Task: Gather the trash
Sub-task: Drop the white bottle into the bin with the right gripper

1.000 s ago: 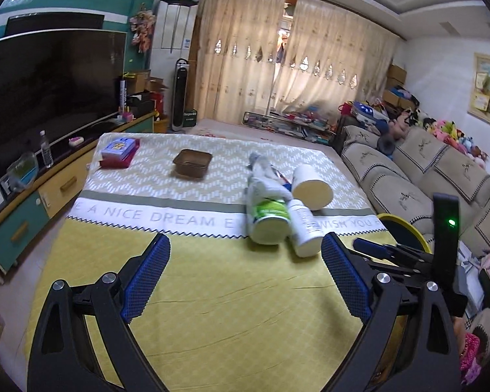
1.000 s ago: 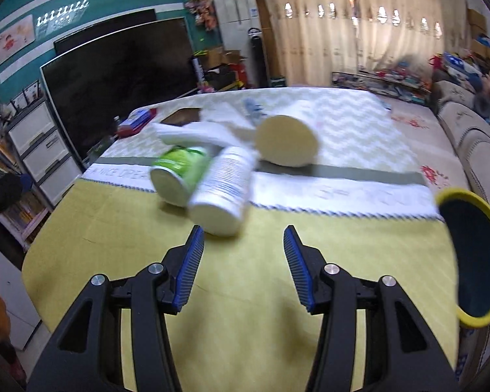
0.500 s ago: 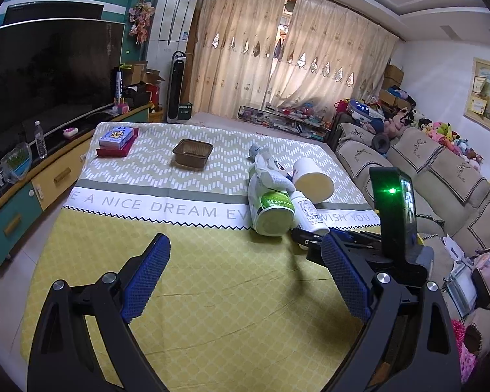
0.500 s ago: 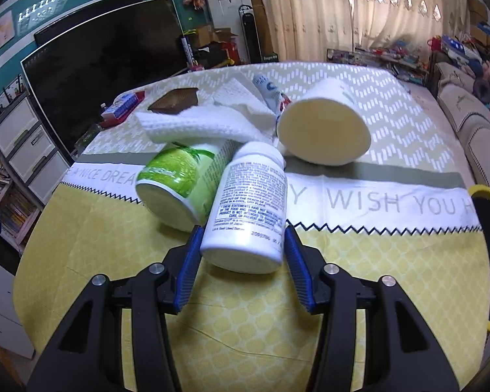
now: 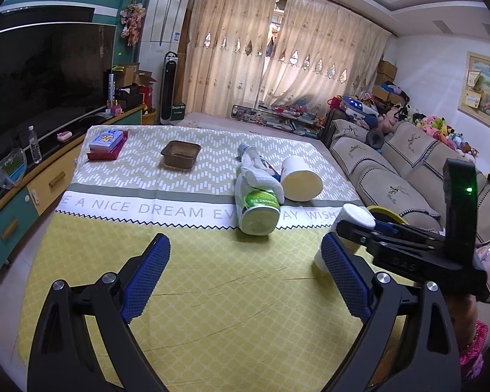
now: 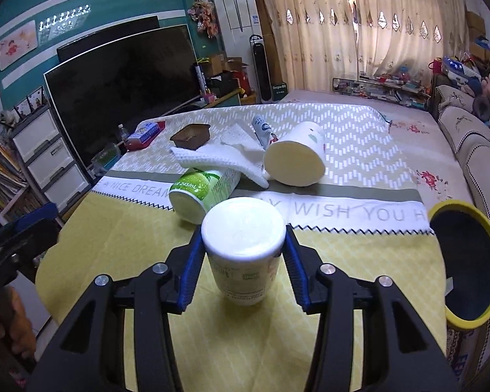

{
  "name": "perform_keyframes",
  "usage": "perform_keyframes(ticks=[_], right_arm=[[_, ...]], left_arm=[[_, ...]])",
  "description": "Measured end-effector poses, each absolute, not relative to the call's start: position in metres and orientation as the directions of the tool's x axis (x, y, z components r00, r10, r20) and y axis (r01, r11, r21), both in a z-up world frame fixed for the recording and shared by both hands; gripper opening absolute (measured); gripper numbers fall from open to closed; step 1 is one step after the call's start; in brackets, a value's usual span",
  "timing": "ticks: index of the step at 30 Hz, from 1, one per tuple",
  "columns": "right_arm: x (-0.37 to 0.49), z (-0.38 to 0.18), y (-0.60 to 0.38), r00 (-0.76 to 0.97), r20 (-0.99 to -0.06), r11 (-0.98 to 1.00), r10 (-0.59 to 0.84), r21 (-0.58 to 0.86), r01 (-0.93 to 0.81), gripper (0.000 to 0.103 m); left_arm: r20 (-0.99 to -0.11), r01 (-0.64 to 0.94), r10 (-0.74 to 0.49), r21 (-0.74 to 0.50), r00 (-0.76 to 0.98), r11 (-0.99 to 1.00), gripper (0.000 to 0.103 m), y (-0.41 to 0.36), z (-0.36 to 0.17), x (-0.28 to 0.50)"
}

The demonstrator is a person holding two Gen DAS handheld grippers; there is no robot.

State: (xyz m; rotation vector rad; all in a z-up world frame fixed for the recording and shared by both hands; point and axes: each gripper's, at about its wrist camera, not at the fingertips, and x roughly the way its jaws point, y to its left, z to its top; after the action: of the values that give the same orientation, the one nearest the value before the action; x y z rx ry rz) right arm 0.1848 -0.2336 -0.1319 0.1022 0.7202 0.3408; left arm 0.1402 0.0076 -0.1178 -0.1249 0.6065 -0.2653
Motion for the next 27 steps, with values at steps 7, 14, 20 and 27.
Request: perform_keyframes(ticks=[7,14,20,27], right_arm=[[0.181,-0.13,-0.248,0.683,-0.627,0.928,0.373,0.254,-0.273,0.045],[0.184,-0.12,-0.281,0.718,-0.597,0.93,0.359,0.289,-0.225,0.045],[0.19,-0.115,-0.361,0.797,-0.583,0.967,0.157,0.256,-0.002,0.045],[0.206,-0.151,-0.445,0.748,-0.656,0.95,-0.101,0.159,0.268,0.045]], left_arm=[[-0.563,0.231,-0.293,-0.181,0.772,0.956,0.092,-0.005,-0.122,0.148],[-0.594,0.255,-0.31,-0.177,0.742,0.951,0.092,-0.02,-0.133,0.17],[-0.62,0.29,-0.339,-0.183,0.708,0.94,0.092,-0.039,-0.143,0.191],[-0.649,0.284,-0.33,-0.178,0.686,0.942,0.092,-0.052,-0.154,0.216]])
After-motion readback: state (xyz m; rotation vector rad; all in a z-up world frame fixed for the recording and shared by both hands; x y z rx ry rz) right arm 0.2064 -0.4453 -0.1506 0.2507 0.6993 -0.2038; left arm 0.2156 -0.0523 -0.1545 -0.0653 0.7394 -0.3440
